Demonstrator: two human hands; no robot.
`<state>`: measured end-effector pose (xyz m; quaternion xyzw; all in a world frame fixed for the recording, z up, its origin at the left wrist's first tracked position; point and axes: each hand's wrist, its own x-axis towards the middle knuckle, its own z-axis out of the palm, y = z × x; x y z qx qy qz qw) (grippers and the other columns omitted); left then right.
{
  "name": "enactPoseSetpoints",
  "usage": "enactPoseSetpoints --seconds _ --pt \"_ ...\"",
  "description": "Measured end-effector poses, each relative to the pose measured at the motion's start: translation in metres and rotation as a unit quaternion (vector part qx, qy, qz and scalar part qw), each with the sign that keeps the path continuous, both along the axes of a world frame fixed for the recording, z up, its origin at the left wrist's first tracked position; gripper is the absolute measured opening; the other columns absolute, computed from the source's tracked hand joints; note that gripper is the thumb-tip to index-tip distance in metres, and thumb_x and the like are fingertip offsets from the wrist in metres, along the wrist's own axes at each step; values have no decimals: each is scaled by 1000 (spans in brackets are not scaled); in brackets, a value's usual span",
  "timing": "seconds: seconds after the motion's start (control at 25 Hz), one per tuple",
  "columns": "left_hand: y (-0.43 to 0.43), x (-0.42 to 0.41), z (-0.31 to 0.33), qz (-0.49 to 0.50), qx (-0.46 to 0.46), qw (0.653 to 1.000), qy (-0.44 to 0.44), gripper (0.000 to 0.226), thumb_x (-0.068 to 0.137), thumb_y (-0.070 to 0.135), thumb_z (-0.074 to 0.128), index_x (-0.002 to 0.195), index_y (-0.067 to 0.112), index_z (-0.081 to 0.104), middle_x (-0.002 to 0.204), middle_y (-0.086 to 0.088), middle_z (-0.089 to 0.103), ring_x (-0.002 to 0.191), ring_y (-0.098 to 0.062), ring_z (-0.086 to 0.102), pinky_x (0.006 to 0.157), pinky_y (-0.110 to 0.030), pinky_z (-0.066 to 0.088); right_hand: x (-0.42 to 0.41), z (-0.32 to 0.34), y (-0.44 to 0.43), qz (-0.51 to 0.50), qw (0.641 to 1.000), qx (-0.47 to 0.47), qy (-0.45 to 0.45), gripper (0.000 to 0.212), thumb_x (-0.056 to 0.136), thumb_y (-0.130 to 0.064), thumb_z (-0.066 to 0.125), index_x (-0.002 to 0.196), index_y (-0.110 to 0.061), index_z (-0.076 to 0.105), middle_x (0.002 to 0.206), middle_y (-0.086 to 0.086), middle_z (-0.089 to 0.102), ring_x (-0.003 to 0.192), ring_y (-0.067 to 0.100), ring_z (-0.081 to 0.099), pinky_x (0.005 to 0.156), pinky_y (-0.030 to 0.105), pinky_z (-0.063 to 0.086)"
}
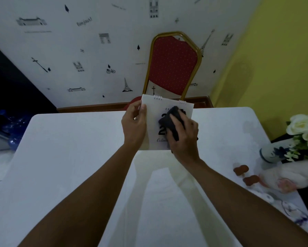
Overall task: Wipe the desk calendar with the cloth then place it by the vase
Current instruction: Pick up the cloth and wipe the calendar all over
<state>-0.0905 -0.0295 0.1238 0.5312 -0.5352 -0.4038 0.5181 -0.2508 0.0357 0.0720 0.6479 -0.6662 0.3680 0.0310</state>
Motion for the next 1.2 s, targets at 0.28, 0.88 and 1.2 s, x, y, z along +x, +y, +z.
enactPoseSetpoints --seconds 0.28,0.88,1.2 --pt "-1 -17 1 24 -39 998 -51 12 102 28 57 99 23 67 89 18 67 81 3 65 65 -12 54 -1 12 -11 23 999 -25 2 49 98 -21 65 145 -14 55 156 13 46 132 39 45 109 53 44" --pt "1 -23 11 -31 -16 999 -22 14 104 25 53 106 23 67 97 13 68 81 1 67 62 -9 53 6 43 -35 -20 998 -51 -19 47 100 -33 61 144 -16 57 154 11 50 129 35 48 104 39 43" --pt "3 -13 3 26 74 996 30 10 103 33 54 102 35 63 99 14 69 81 -3 68 57 -8 49 -16 23 -19 -42 998 -16 -33 46 95 -23 67 139 -13 60 150 13 52 125 38 47 102 45 48"
